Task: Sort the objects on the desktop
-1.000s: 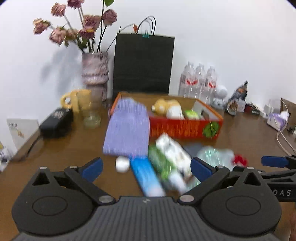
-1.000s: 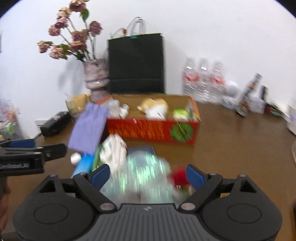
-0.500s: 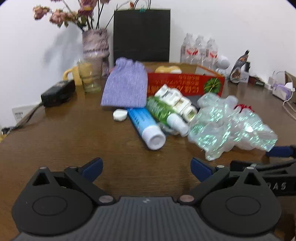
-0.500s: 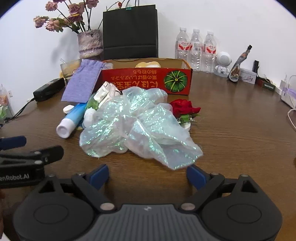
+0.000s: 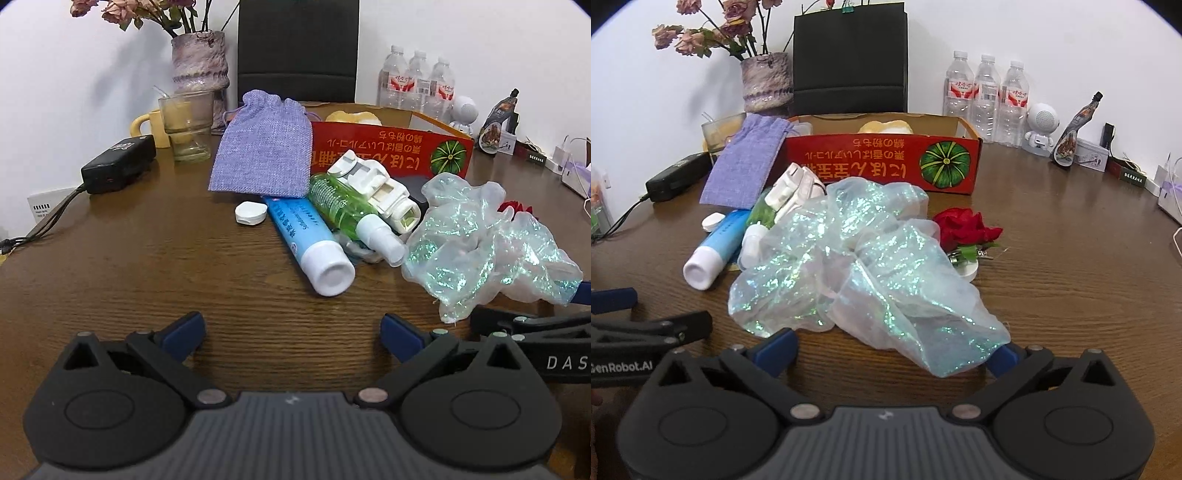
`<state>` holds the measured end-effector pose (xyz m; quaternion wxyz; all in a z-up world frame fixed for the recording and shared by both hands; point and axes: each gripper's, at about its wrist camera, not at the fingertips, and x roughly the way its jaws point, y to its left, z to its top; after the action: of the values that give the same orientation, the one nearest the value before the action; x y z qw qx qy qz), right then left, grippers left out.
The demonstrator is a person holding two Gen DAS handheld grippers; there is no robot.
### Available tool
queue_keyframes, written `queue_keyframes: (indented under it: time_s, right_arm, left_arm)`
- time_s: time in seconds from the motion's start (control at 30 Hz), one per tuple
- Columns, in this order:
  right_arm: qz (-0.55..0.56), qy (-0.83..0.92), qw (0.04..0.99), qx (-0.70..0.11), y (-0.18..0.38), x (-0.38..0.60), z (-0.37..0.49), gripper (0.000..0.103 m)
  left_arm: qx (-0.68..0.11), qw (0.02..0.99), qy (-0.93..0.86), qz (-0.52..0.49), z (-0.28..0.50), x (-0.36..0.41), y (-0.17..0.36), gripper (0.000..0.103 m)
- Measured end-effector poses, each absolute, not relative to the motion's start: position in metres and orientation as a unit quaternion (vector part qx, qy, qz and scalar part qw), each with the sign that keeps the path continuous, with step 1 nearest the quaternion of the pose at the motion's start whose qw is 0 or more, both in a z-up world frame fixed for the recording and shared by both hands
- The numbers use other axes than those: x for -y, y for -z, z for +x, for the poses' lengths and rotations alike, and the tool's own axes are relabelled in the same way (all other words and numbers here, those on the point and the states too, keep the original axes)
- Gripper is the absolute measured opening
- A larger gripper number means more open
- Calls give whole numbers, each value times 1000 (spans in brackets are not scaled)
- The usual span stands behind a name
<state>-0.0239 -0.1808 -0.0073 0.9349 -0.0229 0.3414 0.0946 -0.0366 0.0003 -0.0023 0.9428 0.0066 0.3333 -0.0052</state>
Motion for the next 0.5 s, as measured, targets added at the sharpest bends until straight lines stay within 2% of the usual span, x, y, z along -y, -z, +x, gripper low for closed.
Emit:
queue_keyframes:
  time_s: [0.5]
  right_arm:
    - [-21,-92,935,-341,7,181,-26,103]
  left_arm:
    - [-332,943,18,12,-35,0,2,103]
